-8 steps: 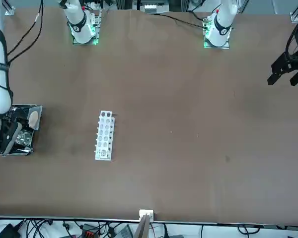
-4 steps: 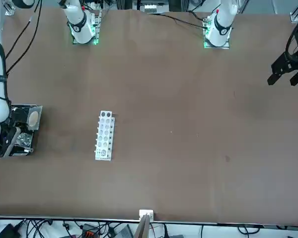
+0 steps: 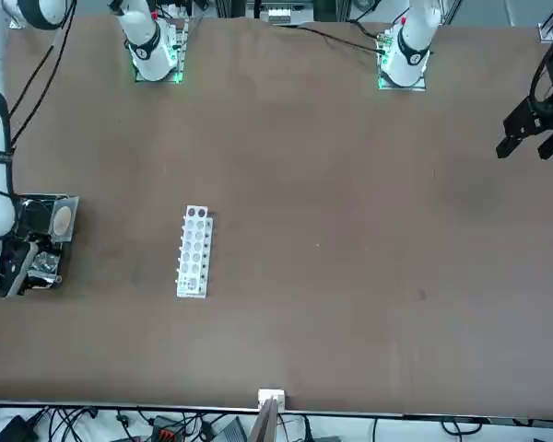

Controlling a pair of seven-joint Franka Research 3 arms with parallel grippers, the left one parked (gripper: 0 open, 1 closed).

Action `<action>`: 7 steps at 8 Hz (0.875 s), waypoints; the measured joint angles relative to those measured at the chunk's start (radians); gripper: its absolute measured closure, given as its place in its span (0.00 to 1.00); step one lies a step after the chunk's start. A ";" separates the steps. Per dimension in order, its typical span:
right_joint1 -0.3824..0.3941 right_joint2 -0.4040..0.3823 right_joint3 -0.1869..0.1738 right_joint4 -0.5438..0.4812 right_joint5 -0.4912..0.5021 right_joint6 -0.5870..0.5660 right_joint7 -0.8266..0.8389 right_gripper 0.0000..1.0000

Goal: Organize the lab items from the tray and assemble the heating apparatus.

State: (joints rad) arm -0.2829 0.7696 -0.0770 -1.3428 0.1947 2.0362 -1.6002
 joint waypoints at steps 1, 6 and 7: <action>-0.003 0.009 0.000 0.009 0.000 0.005 -0.020 0.07; -0.026 0.028 0.000 0.023 0.000 0.026 -0.097 0.10; -0.032 0.032 0.000 0.023 0.000 0.026 -0.111 0.10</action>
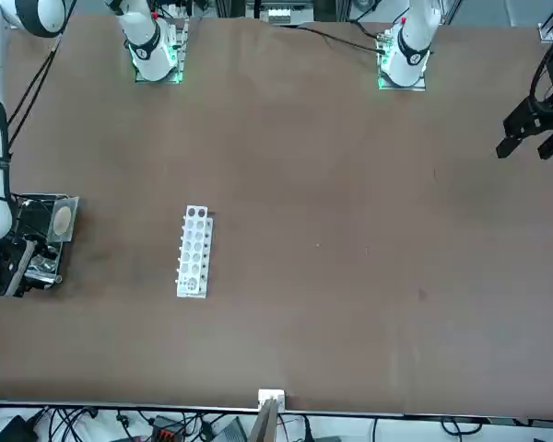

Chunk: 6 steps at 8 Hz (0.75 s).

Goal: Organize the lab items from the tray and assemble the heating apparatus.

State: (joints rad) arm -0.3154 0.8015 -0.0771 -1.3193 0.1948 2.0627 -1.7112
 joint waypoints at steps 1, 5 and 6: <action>-0.005 0.007 0.000 0.000 0.000 0.004 -0.014 0.10; -0.019 0.033 0.000 0.000 0.000 0.034 -0.042 0.13; -0.019 0.033 0.001 0.000 0.000 0.049 -0.045 0.13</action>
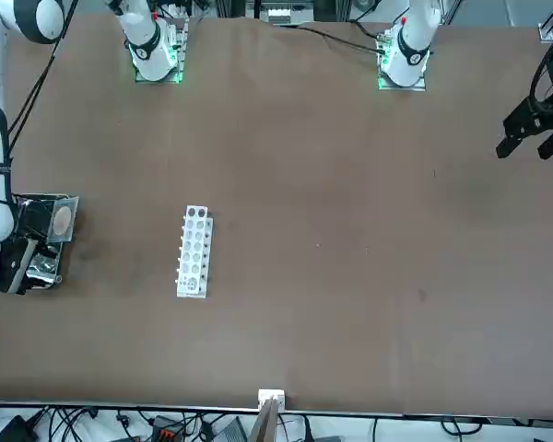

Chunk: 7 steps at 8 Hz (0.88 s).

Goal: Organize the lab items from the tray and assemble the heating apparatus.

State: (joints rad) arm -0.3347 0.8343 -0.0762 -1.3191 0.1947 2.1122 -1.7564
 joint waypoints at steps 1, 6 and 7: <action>0.000 0.001 0.000 0.000 0.000 0.010 -0.002 0.14; 0.000 0.027 0.001 0.000 0.000 0.027 -0.004 0.17; 0.000 0.029 0.001 0.000 0.000 0.035 -0.004 0.17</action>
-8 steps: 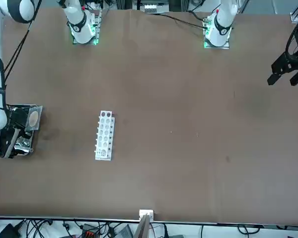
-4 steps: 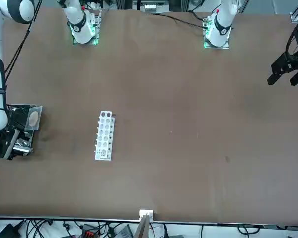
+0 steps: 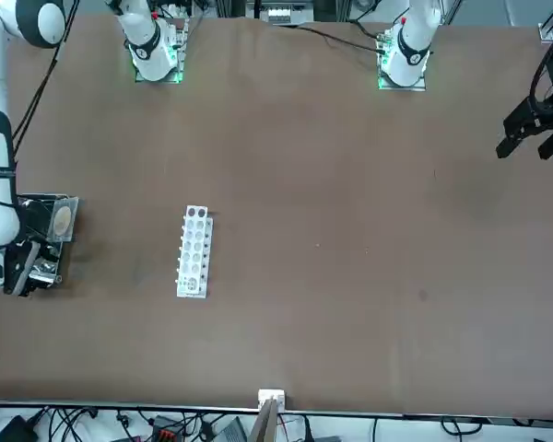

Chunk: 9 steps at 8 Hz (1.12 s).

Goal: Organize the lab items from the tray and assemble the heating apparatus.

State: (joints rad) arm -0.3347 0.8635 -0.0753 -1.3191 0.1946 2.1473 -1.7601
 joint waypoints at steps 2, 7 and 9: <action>0.000 0.002 0.000 0.001 0.000 0.007 0.000 0.20; -0.001 0.013 0.000 0.020 0.000 0.009 0.000 0.29; -0.002 0.021 0.000 0.028 0.000 0.011 0.000 0.31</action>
State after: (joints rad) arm -0.3362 0.8845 -0.0751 -1.2908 0.1945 2.1584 -1.7601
